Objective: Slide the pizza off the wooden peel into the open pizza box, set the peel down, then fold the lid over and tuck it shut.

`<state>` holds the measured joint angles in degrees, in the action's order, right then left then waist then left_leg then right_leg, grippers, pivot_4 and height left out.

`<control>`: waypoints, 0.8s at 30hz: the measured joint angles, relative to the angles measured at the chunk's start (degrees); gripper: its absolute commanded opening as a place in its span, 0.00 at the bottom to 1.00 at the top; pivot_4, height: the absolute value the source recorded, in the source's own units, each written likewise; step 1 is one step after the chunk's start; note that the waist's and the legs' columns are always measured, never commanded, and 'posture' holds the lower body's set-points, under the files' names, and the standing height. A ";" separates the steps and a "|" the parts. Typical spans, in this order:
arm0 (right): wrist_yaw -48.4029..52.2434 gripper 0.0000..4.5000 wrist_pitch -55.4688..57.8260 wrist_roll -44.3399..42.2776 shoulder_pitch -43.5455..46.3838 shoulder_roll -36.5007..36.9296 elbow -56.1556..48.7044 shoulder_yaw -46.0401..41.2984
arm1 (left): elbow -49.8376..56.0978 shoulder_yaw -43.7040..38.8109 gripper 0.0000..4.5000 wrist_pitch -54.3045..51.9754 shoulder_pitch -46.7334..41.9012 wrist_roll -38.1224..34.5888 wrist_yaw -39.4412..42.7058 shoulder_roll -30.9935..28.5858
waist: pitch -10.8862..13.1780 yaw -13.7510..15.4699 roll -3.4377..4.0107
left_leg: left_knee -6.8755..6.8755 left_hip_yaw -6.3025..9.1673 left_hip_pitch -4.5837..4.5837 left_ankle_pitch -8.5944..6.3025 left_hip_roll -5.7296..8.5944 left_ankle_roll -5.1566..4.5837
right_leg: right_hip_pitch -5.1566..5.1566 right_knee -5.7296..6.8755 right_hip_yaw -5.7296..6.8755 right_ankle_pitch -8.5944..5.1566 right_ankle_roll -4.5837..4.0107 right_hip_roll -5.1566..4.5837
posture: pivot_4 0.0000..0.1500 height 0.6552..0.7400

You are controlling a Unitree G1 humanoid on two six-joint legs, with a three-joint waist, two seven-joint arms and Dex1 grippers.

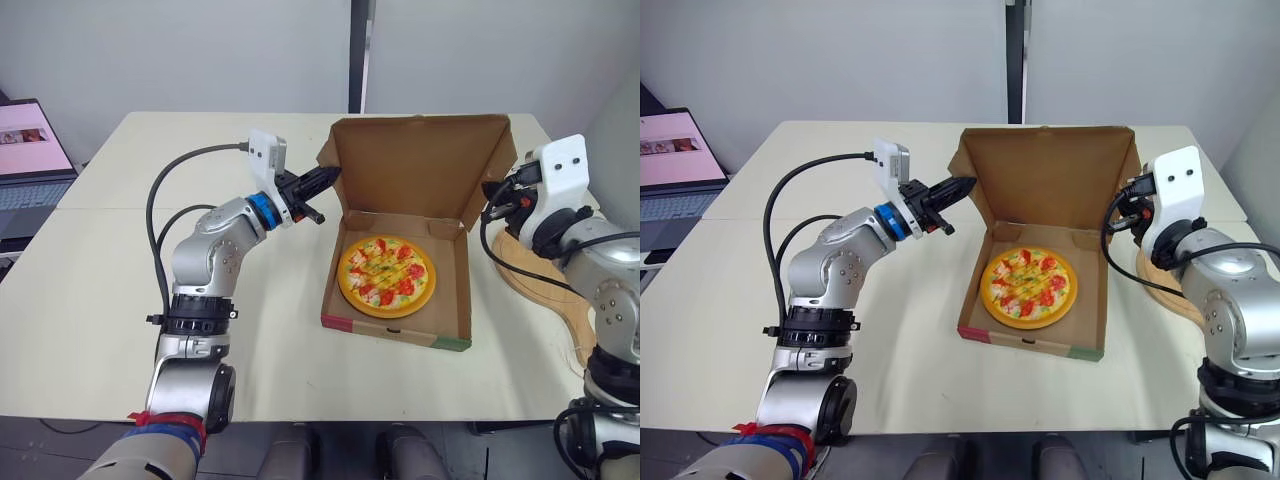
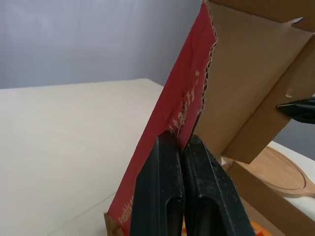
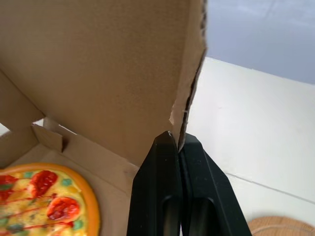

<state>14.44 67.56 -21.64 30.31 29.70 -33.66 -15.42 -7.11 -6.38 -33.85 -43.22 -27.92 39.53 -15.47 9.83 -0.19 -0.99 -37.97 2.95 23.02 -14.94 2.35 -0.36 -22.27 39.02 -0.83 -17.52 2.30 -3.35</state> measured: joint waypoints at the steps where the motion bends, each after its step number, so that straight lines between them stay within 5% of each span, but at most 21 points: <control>1: -0.76 0.00 0.86 -0.01 -0.83 -1.29 -1.19 -0.47 | 1.48 -0.25 0.01 -1.23 1.04 -0.59 -0.53 0.01 | 0.00 -0.01 0.00 | 0.00 0.00 -0.01 0.00 0.00 0.00 | 0.00 0.01 0.00 0.00 0.00 0.00 | 1.00 0.90; 24: -4.31 0.00 -0.32 0.26 -16.88 -9.10 -12.35 -0.48 | 17.08 -0.38 0.01 -11.18 14.49 -7.53 -4.37 -2.50 | -0.04 -0.25 0.03 | 0.03 -0.01 -0.14 -0.02 -0.04 -0.04 | 0.07 0.01 -0.08 0.00 0.00 0.12 | 1.00 0.90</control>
<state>10.13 67.23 -21.38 13.43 20.60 -46.01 -15.90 9.97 -6.76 -45.03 -28.73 -35.45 35.15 -17.97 9.78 -0.44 -0.96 -37.94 2.94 22.88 -14.97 2.31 -0.40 -22.20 39.03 -0.91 -17.52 2.30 -3.23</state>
